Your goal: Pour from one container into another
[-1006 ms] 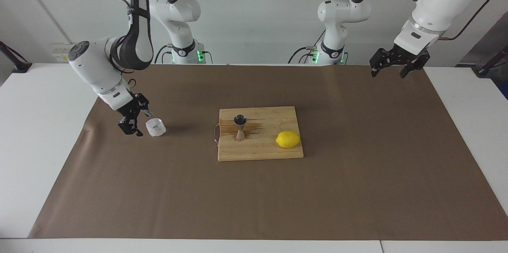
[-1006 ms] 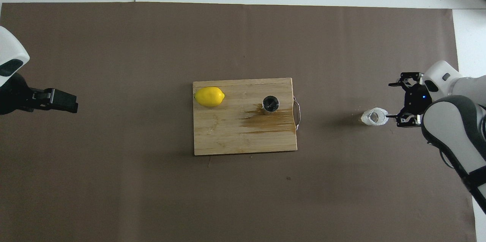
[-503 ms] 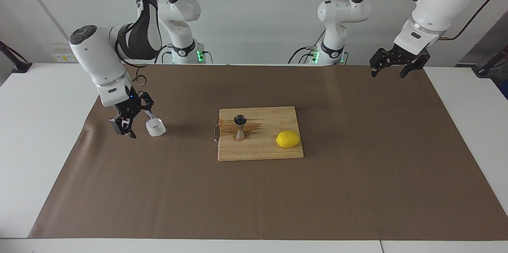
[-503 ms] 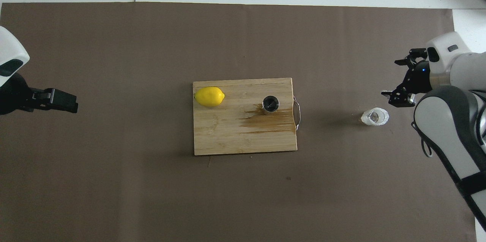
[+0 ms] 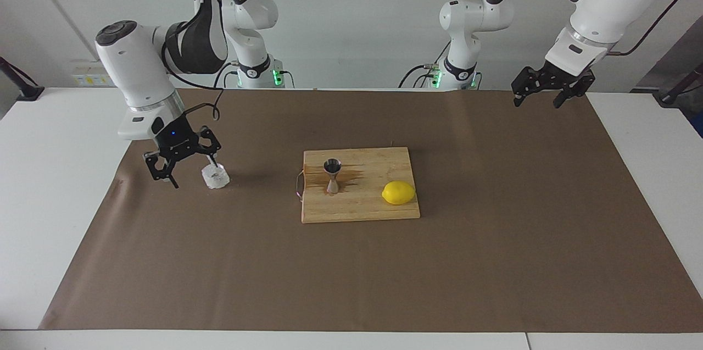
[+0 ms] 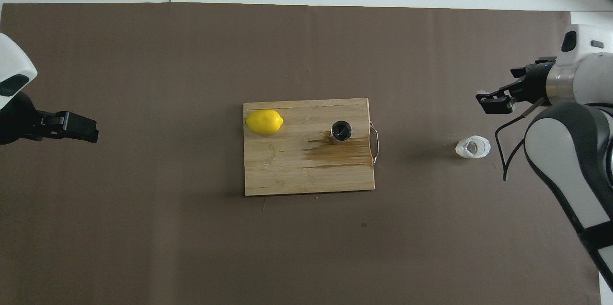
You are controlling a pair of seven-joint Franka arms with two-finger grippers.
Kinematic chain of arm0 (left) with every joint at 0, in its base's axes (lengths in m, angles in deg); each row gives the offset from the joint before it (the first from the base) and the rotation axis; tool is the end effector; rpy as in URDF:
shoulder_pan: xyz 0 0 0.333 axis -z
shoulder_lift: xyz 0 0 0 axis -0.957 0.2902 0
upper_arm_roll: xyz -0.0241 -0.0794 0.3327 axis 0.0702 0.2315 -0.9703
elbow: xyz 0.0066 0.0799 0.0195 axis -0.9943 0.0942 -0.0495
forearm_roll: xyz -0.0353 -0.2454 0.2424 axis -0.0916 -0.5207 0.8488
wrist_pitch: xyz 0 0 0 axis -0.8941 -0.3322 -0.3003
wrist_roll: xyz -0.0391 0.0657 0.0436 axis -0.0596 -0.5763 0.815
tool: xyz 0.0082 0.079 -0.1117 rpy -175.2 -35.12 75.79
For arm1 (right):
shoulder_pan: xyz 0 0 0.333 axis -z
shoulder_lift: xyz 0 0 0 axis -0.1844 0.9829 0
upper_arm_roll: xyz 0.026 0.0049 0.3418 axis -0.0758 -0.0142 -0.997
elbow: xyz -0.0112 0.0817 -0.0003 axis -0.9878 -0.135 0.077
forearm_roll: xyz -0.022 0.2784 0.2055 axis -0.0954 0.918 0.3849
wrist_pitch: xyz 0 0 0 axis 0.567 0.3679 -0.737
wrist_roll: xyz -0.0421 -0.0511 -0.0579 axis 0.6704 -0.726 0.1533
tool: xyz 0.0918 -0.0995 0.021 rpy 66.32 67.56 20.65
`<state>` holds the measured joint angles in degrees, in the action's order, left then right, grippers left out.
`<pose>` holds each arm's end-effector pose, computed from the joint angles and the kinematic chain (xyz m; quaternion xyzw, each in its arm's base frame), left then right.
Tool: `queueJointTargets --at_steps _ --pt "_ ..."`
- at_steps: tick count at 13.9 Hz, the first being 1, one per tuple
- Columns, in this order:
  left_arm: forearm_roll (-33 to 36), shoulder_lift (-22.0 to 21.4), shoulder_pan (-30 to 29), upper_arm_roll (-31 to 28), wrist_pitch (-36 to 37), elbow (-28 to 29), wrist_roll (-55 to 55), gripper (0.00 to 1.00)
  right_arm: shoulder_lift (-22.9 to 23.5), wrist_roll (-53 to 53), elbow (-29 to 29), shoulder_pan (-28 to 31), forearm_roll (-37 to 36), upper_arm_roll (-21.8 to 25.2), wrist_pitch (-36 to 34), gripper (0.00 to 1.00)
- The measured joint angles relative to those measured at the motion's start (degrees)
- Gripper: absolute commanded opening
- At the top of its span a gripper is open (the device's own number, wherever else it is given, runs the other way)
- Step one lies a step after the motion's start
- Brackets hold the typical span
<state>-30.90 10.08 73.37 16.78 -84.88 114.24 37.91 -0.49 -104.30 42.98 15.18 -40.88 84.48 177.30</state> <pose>0.4764 -0.0491 0.6082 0.9985 -0.0460 -0.0285 0.0103 0.5684 -0.0128 0.4997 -0.9566 -0.2524 -0.1452 0.0100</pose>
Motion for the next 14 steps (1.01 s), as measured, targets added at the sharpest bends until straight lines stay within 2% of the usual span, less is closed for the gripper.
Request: queueJointTargets --at_steps 3,6,9,11,14 --pt "0.0 0.0 0.0 0.0 0.0 0.0 0.0 1.0 -0.1 15.5 -1.2 -0.4 -4.5 0.0 -1.2 1.0" --pt "0.0 0.0 0.0 0.0 0.0 0.0 0.0 1.0 -1.6 28.4 -2.2 -1.1 -5.6 -0.1 -6.2 1.0" --pt "0.0 0.0 0.0 0.0 0.0 0.0 0.0 1.0 -5.0 34.5 -3.6 -2.0 -5.7 -0.1 -14.3 1.0" --pt "0.0 0.0 0.0 0.0 0.0 0.0 0.0 1.0 -6.9 38.9 -6.5 -2.2 -5.7 -0.3 -21.5 1.0" --pt "0.0 0.0 0.0 0.0 0.0 0.0 0.0 1.0 -7.6 44.9 -11.6 -2.3 -5.7 -1.1 -27.4 1.0"
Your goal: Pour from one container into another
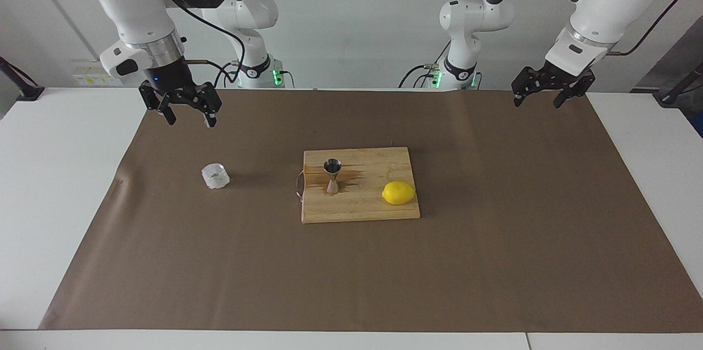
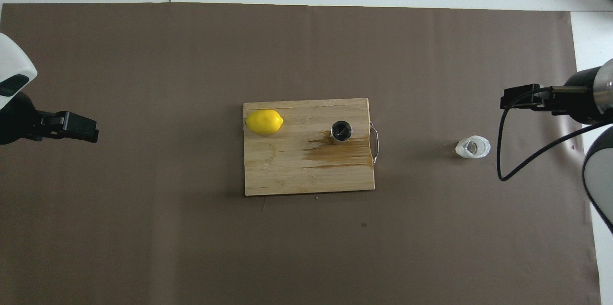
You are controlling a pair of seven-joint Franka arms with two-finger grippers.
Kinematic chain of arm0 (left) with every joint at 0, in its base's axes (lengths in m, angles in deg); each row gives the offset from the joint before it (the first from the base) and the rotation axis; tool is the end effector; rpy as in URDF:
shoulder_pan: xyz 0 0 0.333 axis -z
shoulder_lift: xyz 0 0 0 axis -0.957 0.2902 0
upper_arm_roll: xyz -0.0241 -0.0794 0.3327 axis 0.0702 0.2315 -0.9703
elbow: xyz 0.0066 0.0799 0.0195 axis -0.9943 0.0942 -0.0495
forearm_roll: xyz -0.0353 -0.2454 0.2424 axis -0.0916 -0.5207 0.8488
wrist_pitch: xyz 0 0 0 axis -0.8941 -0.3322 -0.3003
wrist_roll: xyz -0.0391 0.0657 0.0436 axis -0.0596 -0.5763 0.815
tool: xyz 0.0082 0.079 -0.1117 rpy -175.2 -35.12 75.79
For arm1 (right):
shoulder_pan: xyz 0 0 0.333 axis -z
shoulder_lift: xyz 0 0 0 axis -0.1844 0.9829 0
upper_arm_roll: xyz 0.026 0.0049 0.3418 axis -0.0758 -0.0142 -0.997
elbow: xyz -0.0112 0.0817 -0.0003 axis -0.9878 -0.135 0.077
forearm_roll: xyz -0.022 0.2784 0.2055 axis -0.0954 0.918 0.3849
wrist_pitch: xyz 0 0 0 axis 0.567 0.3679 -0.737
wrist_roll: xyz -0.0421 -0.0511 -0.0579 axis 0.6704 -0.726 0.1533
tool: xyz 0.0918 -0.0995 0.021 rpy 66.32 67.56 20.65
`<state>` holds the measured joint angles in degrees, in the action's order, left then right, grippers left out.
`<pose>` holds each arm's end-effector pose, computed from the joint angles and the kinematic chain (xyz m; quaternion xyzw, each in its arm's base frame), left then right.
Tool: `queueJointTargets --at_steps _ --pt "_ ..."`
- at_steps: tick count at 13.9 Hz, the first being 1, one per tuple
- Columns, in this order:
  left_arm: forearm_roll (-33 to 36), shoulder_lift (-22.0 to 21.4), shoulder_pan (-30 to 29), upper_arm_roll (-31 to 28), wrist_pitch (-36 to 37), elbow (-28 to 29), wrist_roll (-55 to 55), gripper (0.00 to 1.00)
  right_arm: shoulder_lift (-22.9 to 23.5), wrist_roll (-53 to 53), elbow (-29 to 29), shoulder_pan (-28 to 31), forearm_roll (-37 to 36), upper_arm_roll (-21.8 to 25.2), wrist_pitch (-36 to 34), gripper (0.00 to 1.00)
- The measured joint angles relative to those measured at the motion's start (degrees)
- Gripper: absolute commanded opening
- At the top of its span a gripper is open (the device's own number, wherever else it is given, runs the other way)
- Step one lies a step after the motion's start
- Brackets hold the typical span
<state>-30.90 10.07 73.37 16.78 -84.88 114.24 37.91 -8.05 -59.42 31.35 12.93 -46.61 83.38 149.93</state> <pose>0.4764 -0.0491 0.6083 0.9985 -0.0460 -0.0284 0.0103 0.5075 0.0175 0.6097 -0.9953 0.0720 -0.0623 0.0177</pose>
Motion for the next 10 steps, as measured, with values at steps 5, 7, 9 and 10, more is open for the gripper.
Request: queueJointTargets --at_steps 5,7,9,10 --pt "0.0 0.0 0.0 0.0 0.0 0.0 0.0 1.0 2.3 1.1 -6.7 0.0 -1.0 -0.3 -5.4 1.0" --pt "0.0 0.0 0.0 0.0 0.0 0.0 0.0 1.0 3.1 1.1 -6.6 0.0 -1.0 -0.7 -5.5 1.0" --pt "0.0 0.0 0.0 0.0 0.0 0.0 0.0 1.0 3.5 1.1 -6.6 -0.2 -1.0 -1.2 -5.4 1.0" --pt "0.0 0.0 0.0 0.0 0.0 0.0 0.0 1.0 3.5 1.1 -6.6 -0.3 -1.0 -1.2 -5.6 1.0"
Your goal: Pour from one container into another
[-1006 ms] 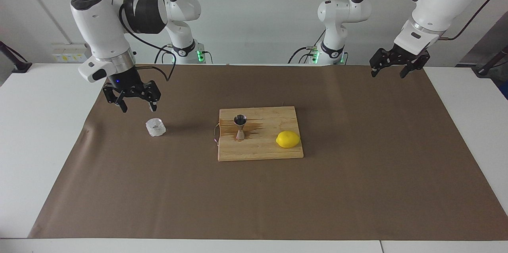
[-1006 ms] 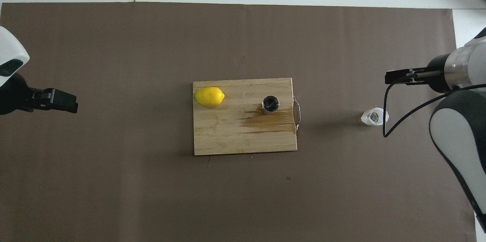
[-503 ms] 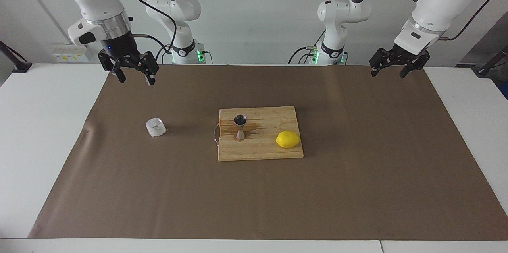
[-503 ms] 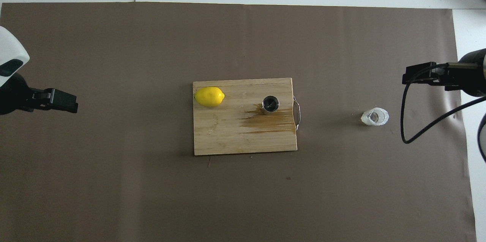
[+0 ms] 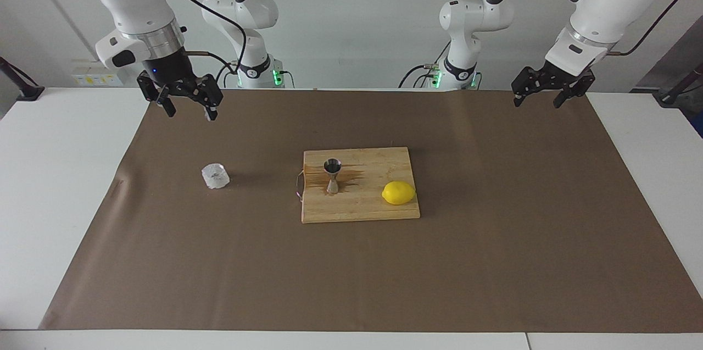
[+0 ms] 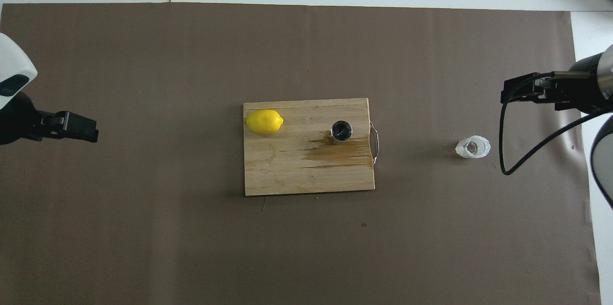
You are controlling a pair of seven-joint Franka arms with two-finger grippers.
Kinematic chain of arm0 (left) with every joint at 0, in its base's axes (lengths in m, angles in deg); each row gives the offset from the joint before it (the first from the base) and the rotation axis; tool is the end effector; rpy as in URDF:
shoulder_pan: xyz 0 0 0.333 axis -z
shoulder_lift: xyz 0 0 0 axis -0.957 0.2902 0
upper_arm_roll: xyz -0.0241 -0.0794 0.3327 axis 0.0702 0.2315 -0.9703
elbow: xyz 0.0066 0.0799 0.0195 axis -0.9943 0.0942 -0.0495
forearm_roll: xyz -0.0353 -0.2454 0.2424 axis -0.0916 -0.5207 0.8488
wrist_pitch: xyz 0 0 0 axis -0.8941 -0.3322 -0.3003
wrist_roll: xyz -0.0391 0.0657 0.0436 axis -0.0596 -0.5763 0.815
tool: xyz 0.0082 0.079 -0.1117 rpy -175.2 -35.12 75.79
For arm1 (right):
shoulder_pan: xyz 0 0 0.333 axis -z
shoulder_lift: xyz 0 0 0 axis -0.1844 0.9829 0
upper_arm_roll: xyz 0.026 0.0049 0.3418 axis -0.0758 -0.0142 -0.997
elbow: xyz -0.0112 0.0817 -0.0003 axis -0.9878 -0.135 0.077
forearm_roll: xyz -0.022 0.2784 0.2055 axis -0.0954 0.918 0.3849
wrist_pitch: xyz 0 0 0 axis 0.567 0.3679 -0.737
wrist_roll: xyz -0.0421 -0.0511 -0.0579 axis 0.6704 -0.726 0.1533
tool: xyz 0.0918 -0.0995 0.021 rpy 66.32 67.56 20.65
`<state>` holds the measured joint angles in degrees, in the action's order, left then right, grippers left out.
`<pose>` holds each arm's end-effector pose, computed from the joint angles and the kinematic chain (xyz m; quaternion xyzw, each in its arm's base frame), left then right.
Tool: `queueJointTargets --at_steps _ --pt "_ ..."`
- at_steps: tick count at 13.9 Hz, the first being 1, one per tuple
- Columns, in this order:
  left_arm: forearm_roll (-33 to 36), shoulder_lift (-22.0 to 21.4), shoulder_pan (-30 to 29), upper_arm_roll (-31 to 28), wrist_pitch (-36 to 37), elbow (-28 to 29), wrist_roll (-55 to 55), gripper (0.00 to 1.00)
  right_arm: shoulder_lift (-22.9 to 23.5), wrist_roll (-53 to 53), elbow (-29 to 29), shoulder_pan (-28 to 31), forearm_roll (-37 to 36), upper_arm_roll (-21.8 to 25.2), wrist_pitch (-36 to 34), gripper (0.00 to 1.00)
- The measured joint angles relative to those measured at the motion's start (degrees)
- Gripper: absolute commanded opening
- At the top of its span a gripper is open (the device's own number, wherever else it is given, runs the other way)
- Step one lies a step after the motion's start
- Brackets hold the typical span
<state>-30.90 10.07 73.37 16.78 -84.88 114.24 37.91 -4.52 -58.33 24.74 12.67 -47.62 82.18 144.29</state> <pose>0.4764 -0.0491 0.6083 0.9985 -0.0460 -0.0284 0.0103 0.5192 0.0280 0.6191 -0.9969 0.0673 -0.0406 0.0099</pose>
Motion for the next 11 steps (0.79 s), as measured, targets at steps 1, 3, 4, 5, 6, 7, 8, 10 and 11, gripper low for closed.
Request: queueJointTargets --at_steps 1,3,4,5,6,7,8,10,11 --pt "0.0 0.0 0.0 0.0 0.0 0.0 0.0 1.0 0.0 0.0 0.0 0.0 0.0 0.0 -0.7 1.0" --pt "0.0 0.0 0.0 0.0 0.0 0.0 0.0 1.0 0.0 0.0 0.0 -0.1 0.0 -0.4 -2.8 1.0" --pt "0.0 0.0 0.0 0.0 0.0 0.0 0.0 1.0 0.0 0.0 -0.1 -0.1 0.0 -0.8 -3.6 1.0" --pt "0.0 0.0 0.0 0.0 0.0 0.0 0.0 1.0 -0.1 0.0 -0.1 -0.1 0.0 -1.1 -4.1 1.0" --pt "0.0 0.0 0.0 0.0 0.0 0.0 0.0 1.0 -0.2 0.0 -0.1 -0.1 0.0 -1.3 -4.2 1.0" --pt "0.0 0.0 0.0 0.0 0.0 0.0 0.0 1.0 -0.2 0.0 -0.1 -0.1 0.0 -1.4 -4.5 1.0" --pt "0.0 0.0 0.0 0.0 0.0 0.0 0.0 1.0 -0.2 0.0 -0.1 -0.1 0.0 -1.4 -4.8 1.0" --pt "0.0 0.0 0.0 0.0 0.0 0.0 0.0 1.0 -0.3 0.0 -0.1 -0.1 0.0 -1.4 -5.1 1.0" --pt "0.0 0.0 0.0 0.0 0.0 0.0 0.0 1.0 -0.3 0.0 -0.1 -0.1 0.0 -1.4 -5.1 1.0"
